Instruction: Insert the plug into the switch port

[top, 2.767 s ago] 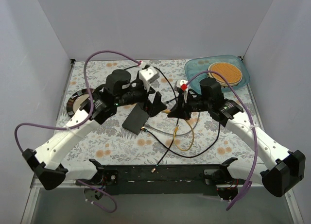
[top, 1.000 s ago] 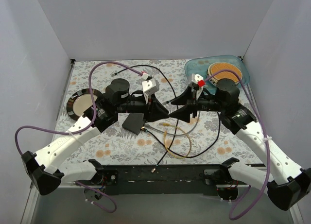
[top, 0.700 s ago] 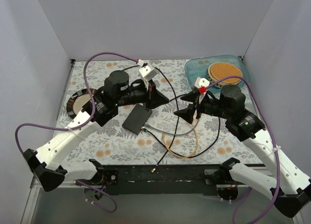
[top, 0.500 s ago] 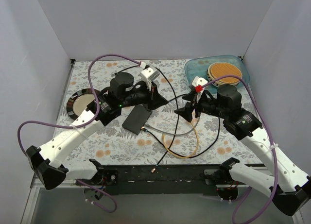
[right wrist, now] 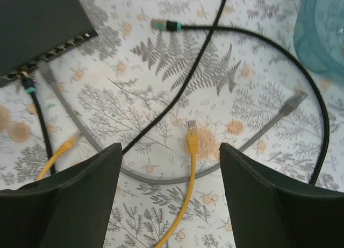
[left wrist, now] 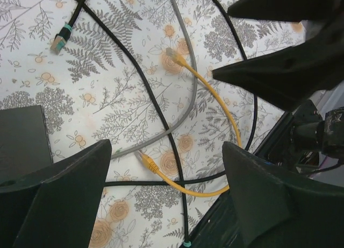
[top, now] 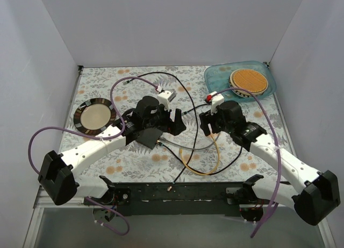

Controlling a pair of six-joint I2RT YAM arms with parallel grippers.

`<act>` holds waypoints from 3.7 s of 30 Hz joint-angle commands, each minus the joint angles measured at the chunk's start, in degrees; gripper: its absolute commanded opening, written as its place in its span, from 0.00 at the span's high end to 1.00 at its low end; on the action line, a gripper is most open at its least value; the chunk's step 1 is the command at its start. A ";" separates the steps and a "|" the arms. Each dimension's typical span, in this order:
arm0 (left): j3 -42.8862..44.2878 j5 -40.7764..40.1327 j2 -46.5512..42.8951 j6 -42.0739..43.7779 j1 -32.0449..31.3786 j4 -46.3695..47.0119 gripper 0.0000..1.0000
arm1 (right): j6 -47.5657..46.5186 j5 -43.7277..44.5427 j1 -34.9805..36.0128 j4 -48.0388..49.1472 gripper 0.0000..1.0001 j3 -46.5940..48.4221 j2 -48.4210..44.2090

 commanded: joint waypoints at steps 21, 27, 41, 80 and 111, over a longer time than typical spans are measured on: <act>-0.96 -6.15 -5.29 1.57 0.24 3.41 0.11 | 4.74 9.13 -3.62 9.40 0.57 -4.22 27.81; -1.58 -6.76 -6.52 1.40 0.24 3.32 0.11 | 2.99 3.86 -4.77 10.62 0.94 -4.75 27.12; -1.05 -4.76 -4.24 -3.78 1.38 5.33 0.15 | -10.89 -29.95 -4.68 14.66 0.99 -4.04 8.66; 5.19 15.56 5.26 -14.25 1.29 12.72 0.53 | -7.30 -31.57 -0.73 16.60 0.99 -2.20 0.30; -4.38 -2.11 -5.28 -17.41 2.17 18.51 1.00 | -5.72 -22.51 0.77 19.33 0.14 -8.09 -12.26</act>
